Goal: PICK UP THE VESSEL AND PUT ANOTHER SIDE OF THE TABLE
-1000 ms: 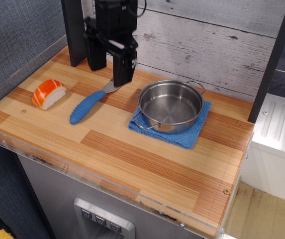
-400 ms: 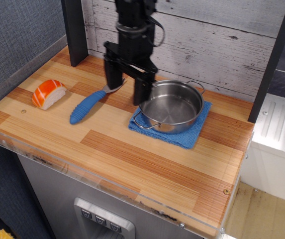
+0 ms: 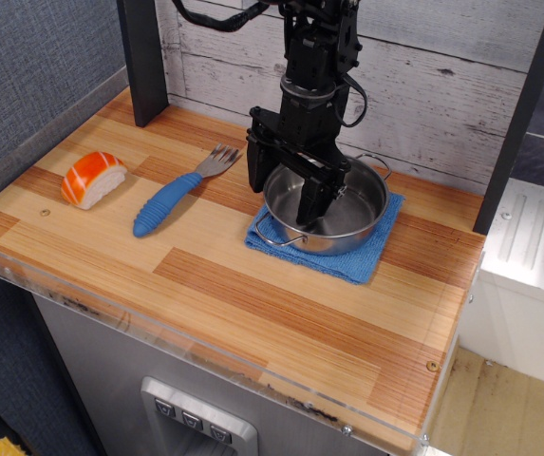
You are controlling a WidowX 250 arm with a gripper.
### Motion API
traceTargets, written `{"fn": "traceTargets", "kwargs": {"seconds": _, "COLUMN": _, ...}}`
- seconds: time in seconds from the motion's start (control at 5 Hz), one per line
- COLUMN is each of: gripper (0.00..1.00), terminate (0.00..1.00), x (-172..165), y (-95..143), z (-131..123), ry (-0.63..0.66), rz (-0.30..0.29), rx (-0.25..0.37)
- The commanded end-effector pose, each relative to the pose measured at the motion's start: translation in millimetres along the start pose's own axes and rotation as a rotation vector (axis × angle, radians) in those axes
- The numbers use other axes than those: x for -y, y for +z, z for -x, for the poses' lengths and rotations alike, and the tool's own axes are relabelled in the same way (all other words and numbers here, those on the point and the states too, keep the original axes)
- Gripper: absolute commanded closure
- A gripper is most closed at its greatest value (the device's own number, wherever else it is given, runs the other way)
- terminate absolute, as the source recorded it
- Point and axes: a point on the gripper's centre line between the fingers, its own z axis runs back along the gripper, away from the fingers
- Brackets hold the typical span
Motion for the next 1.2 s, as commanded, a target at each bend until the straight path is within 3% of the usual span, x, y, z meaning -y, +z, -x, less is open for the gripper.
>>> {"fn": "traceTargets", "kwargs": {"seconds": 0.0, "gripper": 1.0, "terminate": 0.0, "x": 1, "y": 18, "z": -13, "ry": -0.044, "rz": -0.026, "rx": 0.036}}
{"fn": "traceTargets", "kwargs": {"seconds": 0.4, "gripper": 1.0, "terminate": 0.0, "x": -4, "y": 45, "z": -2, "ry": -0.058, "rz": -0.013, "rx": 0.08}}
{"fn": "traceTargets", "kwargs": {"seconds": 0.6, "gripper": 1.0, "terminate": 0.0, "x": -6, "y": 69, "z": 9, "ry": -0.073, "rz": 0.008, "rx": 0.169}}
{"fn": "traceTargets", "kwargs": {"seconds": 0.8, "gripper": 1.0, "terminate": 0.0, "x": -13, "y": 94, "z": 50, "ry": -0.032, "rz": 0.032, "rx": 0.221}}
{"fn": "traceTargets", "kwargs": {"seconds": 1.0, "gripper": 1.0, "terminate": 0.0, "x": -34, "y": 78, "z": 91, "ry": 0.01, "rz": 0.065, "rx": 0.182}}
